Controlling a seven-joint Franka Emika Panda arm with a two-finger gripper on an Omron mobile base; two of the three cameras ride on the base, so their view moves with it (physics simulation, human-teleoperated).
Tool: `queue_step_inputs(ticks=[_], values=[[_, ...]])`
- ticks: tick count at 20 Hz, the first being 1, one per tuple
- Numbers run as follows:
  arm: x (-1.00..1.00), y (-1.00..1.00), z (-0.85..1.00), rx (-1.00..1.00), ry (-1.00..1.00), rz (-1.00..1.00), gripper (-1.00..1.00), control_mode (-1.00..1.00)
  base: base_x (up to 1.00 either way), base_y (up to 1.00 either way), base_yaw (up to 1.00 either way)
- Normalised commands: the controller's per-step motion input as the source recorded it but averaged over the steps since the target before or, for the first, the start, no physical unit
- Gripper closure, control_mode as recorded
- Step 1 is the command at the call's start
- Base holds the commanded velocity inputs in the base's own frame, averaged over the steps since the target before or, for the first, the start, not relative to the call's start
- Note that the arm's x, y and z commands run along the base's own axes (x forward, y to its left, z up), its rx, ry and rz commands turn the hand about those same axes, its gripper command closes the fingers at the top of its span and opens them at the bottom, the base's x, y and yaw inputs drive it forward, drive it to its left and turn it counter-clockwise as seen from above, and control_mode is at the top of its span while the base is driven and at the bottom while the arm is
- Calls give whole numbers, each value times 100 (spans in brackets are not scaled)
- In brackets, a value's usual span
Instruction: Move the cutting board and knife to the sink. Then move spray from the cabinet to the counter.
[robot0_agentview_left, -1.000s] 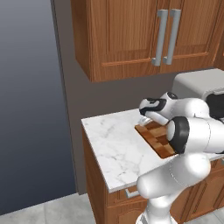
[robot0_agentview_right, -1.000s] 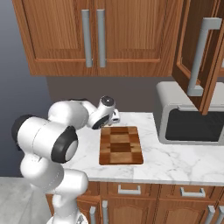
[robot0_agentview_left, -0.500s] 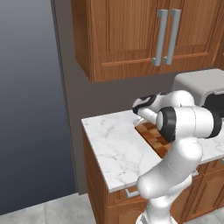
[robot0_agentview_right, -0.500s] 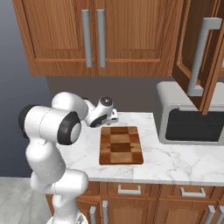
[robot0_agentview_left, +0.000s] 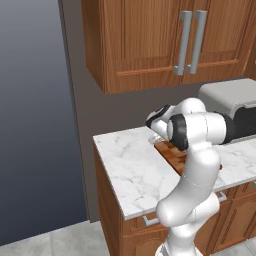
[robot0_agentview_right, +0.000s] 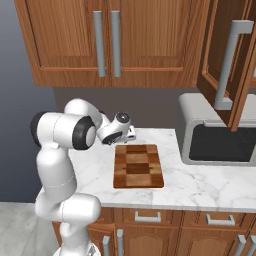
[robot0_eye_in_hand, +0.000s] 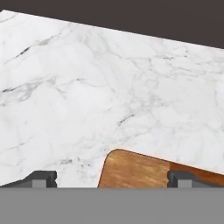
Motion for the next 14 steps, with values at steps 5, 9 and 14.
queue_step_inputs(ticks=[5,9,14], values=[[40,0,-18,0,0,0,-100,-100,0,0,0],[37,0,-24,0,0,0,-100,-100,0,0,0],[35,0,-32,0,0,0,-100,-100,0,0,0]])
